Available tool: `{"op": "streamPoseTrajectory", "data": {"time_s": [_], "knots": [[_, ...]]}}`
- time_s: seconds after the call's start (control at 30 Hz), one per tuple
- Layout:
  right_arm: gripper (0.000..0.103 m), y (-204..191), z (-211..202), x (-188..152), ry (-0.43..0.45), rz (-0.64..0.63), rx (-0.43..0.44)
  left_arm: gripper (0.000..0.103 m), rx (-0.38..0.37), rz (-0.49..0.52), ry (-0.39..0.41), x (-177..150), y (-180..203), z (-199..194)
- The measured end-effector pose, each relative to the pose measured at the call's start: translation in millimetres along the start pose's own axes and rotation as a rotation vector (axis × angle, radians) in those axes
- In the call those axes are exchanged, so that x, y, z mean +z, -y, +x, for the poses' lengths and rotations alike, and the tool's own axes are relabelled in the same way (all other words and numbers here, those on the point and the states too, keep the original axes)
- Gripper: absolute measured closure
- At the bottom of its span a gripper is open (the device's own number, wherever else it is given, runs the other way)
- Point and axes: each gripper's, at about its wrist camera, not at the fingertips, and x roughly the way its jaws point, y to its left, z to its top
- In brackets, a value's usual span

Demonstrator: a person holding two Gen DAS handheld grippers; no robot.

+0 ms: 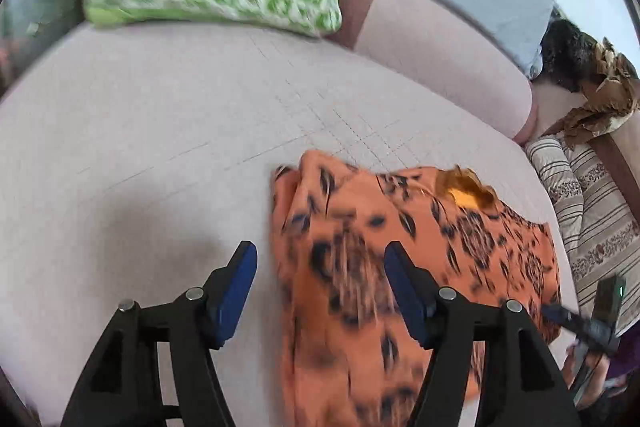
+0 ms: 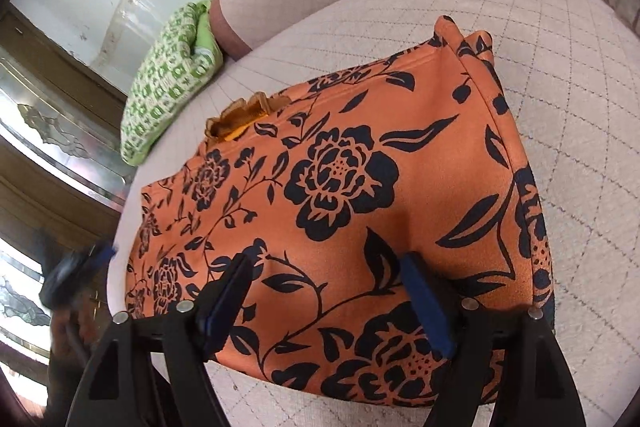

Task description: Fold small clothes

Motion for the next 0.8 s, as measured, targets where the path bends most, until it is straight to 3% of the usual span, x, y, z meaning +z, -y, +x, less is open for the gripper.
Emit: {"op": "streamPoseTrajectory", "data": {"time_s": [0.03, 0.1, 0.13, 0.2, 0.3, 0.4, 0.43, 0.47, 0.53, 0.6, 0.7, 0.77, 0.8], "knots": [[0.023, 1.0, -0.6, 0.1, 0.000, 0.001, 0.008, 0.045, 0.011, -0.003, -0.014, 10.1, -1.3, 11.2], [0.023, 5.0, -2.1, 0.0, 0.002, 0.012, 0.032, 0.069, 0.015, 0.030, -0.036, 27.0, 0.3, 31.1], [0.023, 5.8, -2.2, 0.3, 0.003, 0.014, 0.038, 0.098, 0.052, 0.026, -0.064, 33.3, -0.8, 42.2], [0.023, 6.6, -1.7, 0.6, 0.002, 0.015, 0.045, 0.098, 0.078, -0.027, -0.097, 36.5, -7.8, 58.5], [0.019, 4.3, 0.4, 1.0, 0.000, 0.003, 0.050, 0.095, 0.044, -0.111, -0.085, 32.2, -24.8, 63.8], [0.015, 3.0, 0.5, 0.2, 0.005, -0.006, 0.055, 0.091, 0.101, -0.038, -0.061, 26.0, -12.1, 51.6], [0.015, 2.6, -0.4, -0.4, 0.008, -0.008, 0.054, 0.081, 0.124, -0.020, -0.057, 23.6, -7.7, 46.3], [0.015, 2.6, -1.5, -0.7, 0.012, -0.007, 0.055, 0.063, 0.155, -0.004, -0.046, 20.6, -3.3, 38.2], [0.015, 4.7, -4.8, -1.5, 0.019, 0.013, 0.071, 0.052, 0.158, 0.014, 0.007, 12.4, 5.5, 16.2], [0.015, 6.9, -9.5, -1.5, 0.029, 0.039, 0.087, 0.051, 0.142, 0.059, 0.043, -6.5, 19.1, -11.6], [0.015, 5.6, -30.5, -1.9, 0.120, 0.059, 0.152, 0.042, 0.104, 0.115, 0.083, -43.7, 37.6, -44.6], [0.015, 11.8, -40.7, -2.9, 0.157, 0.112, 0.243, 0.033, 0.089, 0.130, 0.104, -65.7, 47.9, -47.4], [0.015, 21.7, -39.3, -4.7, 0.150, 0.168, 0.246, 0.032, 0.084, 0.146, 0.103, -76.9, 52.5, -43.5]]}}
